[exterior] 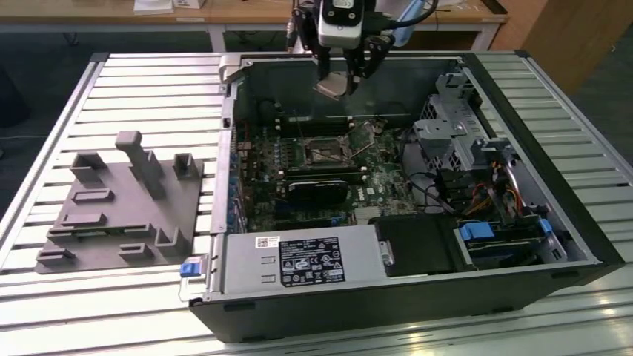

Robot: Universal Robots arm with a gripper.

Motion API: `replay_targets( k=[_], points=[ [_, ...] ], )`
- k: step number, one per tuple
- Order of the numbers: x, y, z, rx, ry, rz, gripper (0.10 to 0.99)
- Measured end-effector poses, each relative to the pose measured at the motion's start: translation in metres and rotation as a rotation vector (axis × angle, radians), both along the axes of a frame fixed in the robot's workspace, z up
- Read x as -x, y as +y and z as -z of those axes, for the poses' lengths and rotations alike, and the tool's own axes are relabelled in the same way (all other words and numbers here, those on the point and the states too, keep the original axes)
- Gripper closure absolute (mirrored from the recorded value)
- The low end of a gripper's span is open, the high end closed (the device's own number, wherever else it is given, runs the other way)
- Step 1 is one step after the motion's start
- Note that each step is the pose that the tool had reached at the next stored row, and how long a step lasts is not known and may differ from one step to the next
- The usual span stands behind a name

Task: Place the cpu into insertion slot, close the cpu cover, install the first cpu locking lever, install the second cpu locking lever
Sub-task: 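Place the cpu into insertion slot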

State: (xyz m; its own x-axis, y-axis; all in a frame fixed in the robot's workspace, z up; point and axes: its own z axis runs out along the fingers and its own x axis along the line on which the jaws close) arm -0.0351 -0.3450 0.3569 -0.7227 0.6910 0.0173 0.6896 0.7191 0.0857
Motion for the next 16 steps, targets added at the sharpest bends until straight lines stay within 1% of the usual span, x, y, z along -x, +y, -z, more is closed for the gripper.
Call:
replay_targets(
  k=[16],
  points=[
    [0.0,0.0,0.0058,0.002,0.0001,0.282,0.549]
  ],
)
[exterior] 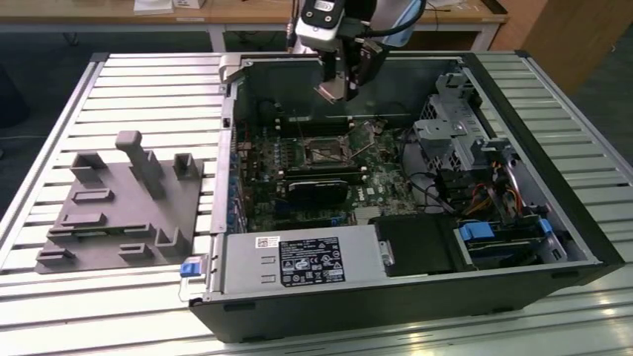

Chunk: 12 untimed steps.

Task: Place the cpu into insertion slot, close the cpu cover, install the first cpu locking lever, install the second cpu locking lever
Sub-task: 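Place the cpu into insertion slot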

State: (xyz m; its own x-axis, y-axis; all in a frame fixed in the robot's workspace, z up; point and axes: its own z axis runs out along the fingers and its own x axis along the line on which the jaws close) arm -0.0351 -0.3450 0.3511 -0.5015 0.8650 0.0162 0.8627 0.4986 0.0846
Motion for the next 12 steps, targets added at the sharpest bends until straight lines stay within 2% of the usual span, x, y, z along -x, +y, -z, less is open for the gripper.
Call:
replay_targets(
  k=[12],
  points=[
    [0.0,0.0,0.0048,0.0,0.0002,0.218,0.549]
  ],
)
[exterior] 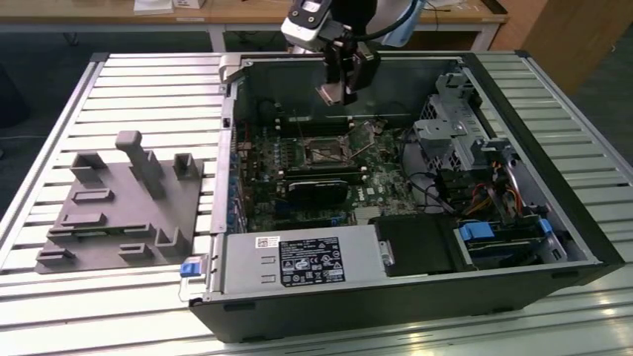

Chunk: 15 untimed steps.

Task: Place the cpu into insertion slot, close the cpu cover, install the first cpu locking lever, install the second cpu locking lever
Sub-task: 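Place the cpu into insertion slot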

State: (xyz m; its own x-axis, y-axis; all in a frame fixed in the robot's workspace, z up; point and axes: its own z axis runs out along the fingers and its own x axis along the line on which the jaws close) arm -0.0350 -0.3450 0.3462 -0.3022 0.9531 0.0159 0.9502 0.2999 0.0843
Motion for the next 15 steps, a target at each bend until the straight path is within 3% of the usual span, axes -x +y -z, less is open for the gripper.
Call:
replay_targets(
  k=[10,15],
  points=[
    [0.0,0.0,0.0064,0.0,-0.0002,0.171,0.549],
    [0.0,0.0001,0.0078,0.004,-0.0004,0.207,0.549]
  ],
)
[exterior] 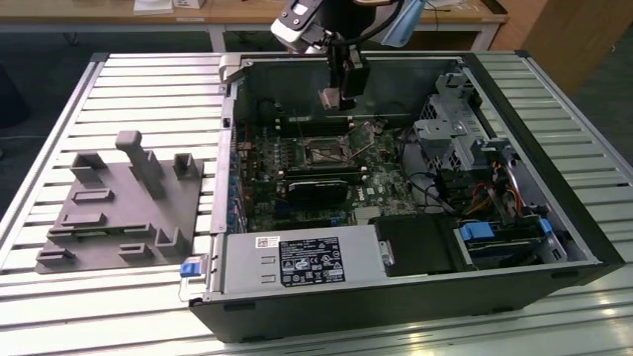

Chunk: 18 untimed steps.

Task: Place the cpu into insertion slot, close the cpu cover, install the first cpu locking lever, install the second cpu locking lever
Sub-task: 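Place the cpu into insertion slot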

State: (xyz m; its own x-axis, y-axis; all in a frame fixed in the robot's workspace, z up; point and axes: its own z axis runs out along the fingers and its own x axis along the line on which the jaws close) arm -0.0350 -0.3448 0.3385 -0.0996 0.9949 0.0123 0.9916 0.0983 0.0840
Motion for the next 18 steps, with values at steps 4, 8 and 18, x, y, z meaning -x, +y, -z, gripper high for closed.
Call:
replay_targets(
  k=[4,8,18],
  points=[
    [0.0,0.0008,0.0033,0.0,0.0,0.009,0.549],
    [0.0,0.001,0.0064,0.001,0.0,0.064,0.549],
    [-0.0007,0.0057,0.0199,0.001,0.0006,0.079,0.549]
  ],
)
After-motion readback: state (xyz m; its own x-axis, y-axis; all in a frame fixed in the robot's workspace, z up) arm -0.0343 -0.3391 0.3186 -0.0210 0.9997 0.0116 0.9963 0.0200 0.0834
